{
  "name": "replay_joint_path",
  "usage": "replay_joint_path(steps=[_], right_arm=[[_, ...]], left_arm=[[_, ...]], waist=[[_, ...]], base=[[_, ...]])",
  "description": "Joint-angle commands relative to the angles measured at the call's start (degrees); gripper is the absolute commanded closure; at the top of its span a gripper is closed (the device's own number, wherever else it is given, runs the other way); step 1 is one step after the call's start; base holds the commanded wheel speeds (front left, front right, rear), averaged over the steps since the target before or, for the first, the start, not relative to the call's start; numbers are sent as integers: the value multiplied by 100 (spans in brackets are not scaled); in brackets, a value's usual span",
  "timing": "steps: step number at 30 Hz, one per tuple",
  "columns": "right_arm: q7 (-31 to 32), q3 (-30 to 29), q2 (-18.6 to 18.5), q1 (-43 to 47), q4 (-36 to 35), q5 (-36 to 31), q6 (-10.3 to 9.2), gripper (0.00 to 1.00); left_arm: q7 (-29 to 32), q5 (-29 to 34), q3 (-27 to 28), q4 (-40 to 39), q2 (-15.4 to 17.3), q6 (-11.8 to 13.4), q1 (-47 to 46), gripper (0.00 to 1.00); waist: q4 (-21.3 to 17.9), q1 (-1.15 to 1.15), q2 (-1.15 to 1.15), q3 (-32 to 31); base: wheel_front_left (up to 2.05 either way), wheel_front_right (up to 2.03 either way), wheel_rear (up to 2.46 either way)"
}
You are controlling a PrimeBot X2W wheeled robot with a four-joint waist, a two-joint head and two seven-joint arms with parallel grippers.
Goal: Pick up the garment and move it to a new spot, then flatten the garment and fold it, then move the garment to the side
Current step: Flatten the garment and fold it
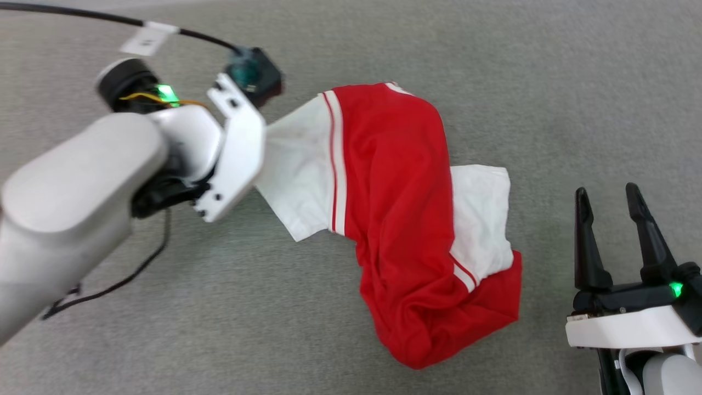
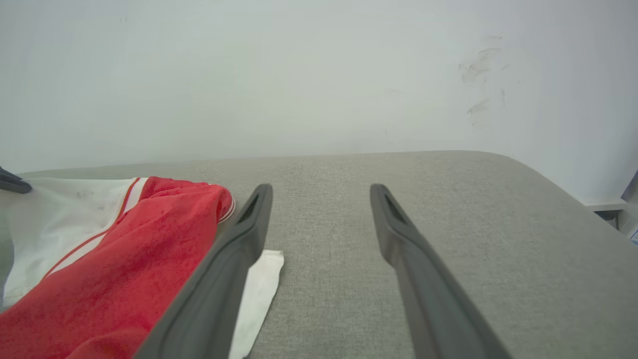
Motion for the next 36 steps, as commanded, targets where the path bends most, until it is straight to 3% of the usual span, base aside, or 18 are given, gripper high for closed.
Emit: replay_joint_path(steps=[1,7,12,16,22,23,24,31,36], right_arm=[[-11,-15,8,55,6,-24,-4,0],[-11,-26,8,145,33,-75,-4,0],[-11,3,7,114,49,-123,-4,0],[-11,9,7,83,67,-178,-4,0],[-11,-18,8,144,122,-184,-4,0],[-11,-41,8,153,134,-184,-4,0],[-11,-62,8,161,133,-186,-4,0],[-11,-258,7,-141,-8,-434,-4,0],[-11,-334,7,-662,-228,-871,-4,0]], left_arm=[[-47,-29,30,-8,135,7,109,100],[-117,-344,110,-50,881,272,622,100],[-255,-703,135,252,1241,519,1193,100],[-316,-907,102,624,1275,576,1584,100],[-495,-1020,60,1067,1039,507,1995,100],[-646,-980,91,1097,995,515,1993,60],[-811,-931,135,1131,960,547,1974,0],[-2529,-373,417,1038,845,816,2010,0],[-3847,-265,762,707,754,1427,2368,0]], waist=[[240,0,0,-200],[469,0,0,-322],[499,0,0,-298],[436,0,0,-263],[371,0,0,-338],[373,0,0,-374],[378,0,0,-412],[490,0,0,-723],[551,0,0,-888]], base=[[0,0,0],[0,0,0],[0,0,0],[0,0,0],[0,0,0],[0,0,0],[0,0,0],[0,0,0],[0,0,0]])
